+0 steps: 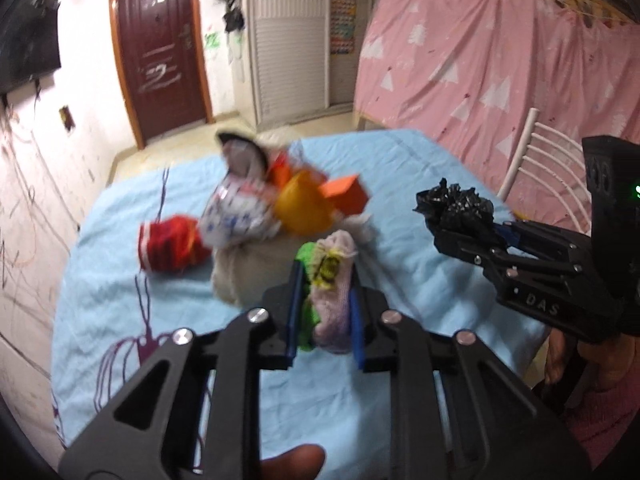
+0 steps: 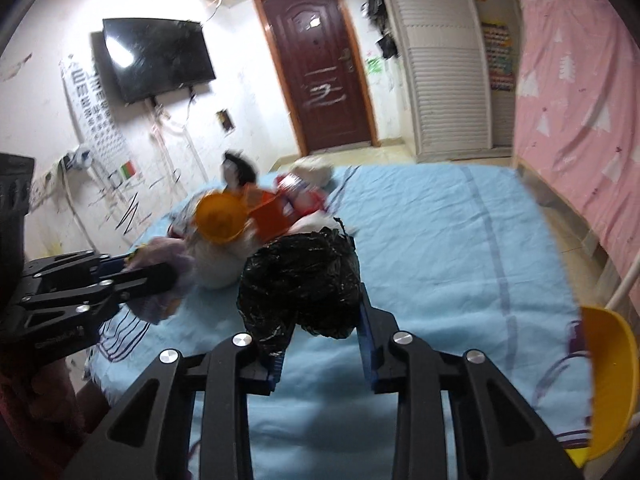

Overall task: Collect trash
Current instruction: 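Carry both items over the yellow bin and open both tools to drop them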

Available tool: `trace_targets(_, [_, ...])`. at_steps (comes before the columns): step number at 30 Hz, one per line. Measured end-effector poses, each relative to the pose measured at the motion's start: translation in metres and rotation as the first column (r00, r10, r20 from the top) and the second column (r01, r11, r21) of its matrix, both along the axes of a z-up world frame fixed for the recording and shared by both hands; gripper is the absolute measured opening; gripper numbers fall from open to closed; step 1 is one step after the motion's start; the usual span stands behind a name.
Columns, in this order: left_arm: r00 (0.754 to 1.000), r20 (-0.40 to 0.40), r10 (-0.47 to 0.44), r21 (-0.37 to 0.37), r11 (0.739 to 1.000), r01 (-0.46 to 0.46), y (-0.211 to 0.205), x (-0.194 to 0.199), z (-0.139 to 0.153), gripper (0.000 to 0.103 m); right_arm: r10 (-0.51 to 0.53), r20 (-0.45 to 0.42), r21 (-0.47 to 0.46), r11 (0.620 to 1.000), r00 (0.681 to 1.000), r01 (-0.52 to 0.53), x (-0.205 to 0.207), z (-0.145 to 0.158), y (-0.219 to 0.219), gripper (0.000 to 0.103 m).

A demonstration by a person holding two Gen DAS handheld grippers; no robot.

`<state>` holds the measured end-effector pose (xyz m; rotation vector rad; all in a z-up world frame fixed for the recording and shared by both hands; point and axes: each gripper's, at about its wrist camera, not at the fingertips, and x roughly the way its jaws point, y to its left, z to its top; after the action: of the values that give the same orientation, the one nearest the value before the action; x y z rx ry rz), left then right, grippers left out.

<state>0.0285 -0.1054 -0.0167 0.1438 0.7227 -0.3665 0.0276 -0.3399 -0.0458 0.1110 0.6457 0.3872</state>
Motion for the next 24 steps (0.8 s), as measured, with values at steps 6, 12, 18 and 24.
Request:
trace_targets(6, [0.992,0.01,-0.123,-0.022,0.992,0.123,-0.037,0.005,0.026,0.019,-0.144,0.06,0.013,0.99,0.988,0.144,-0.005,0.02,-0.056,0.024])
trace_targets(12, [0.965,0.012,-0.262,-0.042,0.964,0.263,-0.099,0.014,0.045,0.019,-0.321,0.085,0.028,0.947,0.943,0.32,-0.018,0.026,-0.127,0.025])
trace_targets(18, [0.924,-0.032,-0.381,-0.06,0.924,0.379,-0.173,0.022,0.051,0.019,-0.45,0.053,0.04,0.893,0.891,0.448,-0.022,0.014,-0.188,0.025])
trace_targets(24, [0.883,-0.145,-0.446,-0.049,0.895,0.444,-0.248,0.041,0.036,0.019,-0.506,-0.017,0.026,0.862,0.862,0.506,-0.018,-0.012,-0.224,0.025])
